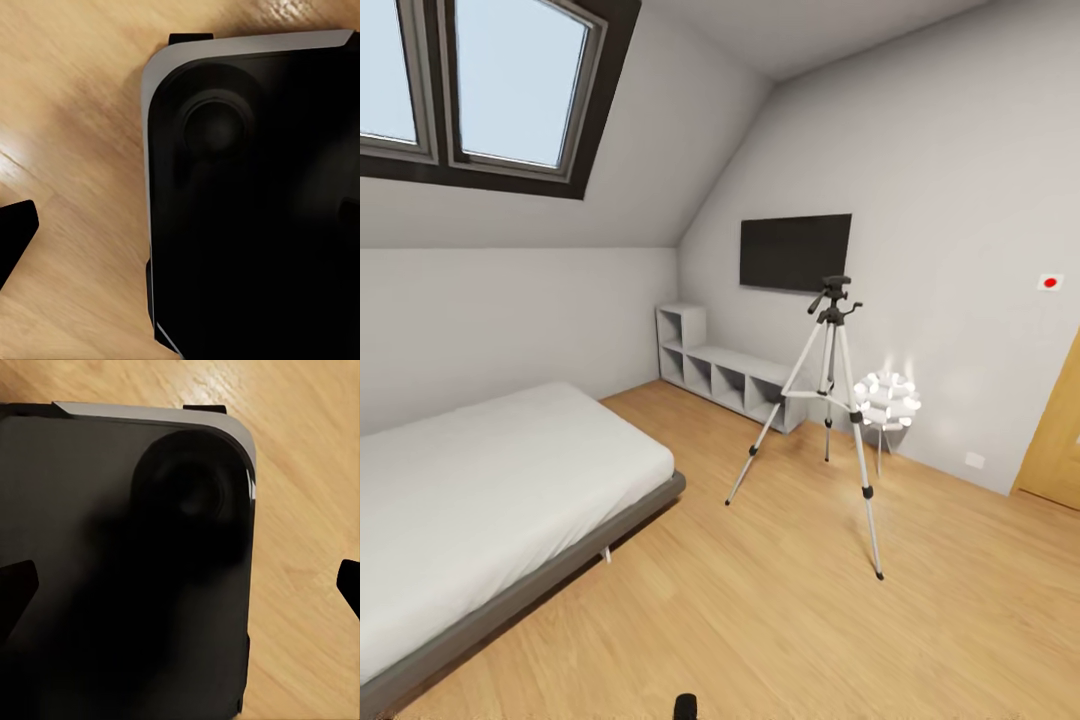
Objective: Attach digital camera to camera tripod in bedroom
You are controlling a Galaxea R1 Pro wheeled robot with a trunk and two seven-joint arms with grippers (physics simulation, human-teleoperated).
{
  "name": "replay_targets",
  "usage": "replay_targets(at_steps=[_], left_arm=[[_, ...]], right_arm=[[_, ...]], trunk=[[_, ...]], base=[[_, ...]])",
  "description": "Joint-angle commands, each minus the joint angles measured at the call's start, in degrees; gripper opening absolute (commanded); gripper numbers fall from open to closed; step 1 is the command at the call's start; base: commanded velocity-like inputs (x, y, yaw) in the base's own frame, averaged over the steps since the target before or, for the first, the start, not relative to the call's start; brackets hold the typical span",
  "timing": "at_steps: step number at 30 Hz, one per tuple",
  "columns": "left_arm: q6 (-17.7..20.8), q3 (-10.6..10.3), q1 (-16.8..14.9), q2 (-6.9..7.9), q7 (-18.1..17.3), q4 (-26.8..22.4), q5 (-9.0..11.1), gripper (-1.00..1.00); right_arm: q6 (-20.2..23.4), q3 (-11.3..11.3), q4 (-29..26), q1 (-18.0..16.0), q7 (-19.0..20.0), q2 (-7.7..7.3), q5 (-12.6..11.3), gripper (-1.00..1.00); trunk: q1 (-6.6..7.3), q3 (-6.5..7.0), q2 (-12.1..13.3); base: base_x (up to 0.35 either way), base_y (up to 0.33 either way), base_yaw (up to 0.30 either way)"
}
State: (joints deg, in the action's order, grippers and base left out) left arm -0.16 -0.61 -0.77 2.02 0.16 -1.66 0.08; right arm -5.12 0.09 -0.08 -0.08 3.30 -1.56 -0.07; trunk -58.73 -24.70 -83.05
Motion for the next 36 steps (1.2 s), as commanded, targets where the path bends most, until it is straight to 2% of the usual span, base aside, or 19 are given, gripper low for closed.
replay_targets(at_steps=[1, 16, 22, 36], left_arm=[[-0.02, -0.07, -0.02, 0.0, 0.02, -0.01, 0.01, 1.0], [-0.02, 0.07, -0.02, 0.08, 0.02, -0.01, 0.01, 1.0], [0.04, 0.14, -0.02, 0.72, 0.02, -0.11, 0.01, 1.0], [0.5, 0.2, -0.02, 1.36, -0.27, -3.4, 0.01, 1.0]], right_arm=[[-0.16, 0.0, -0.01, -0.01, 0.2, -0.02, -0.02, 1.0], [-0.16, 0.0, -0.01, -0.01, 0.22, -0.02, -0.02, 1.0], [-0.17, 0.0, -0.01, -0.01, 0.21, -0.02, -0.02, 1.0], [-0.24, 0.0, -0.01, -0.01, 0.2, -0.02, -0.02, 1.0]], trunk=[[0.0, -0.15, -0.03], [0.0, -1.55, -0.03], [0.0, -2.11, -0.03], [0.0, -3.41, -0.03]], base=[[0.0, 0.0, 0.0], [0.001, 0.0, 0.0], [0.064, 0.0, 0.0], [0.224, 0.0, 0.0]])
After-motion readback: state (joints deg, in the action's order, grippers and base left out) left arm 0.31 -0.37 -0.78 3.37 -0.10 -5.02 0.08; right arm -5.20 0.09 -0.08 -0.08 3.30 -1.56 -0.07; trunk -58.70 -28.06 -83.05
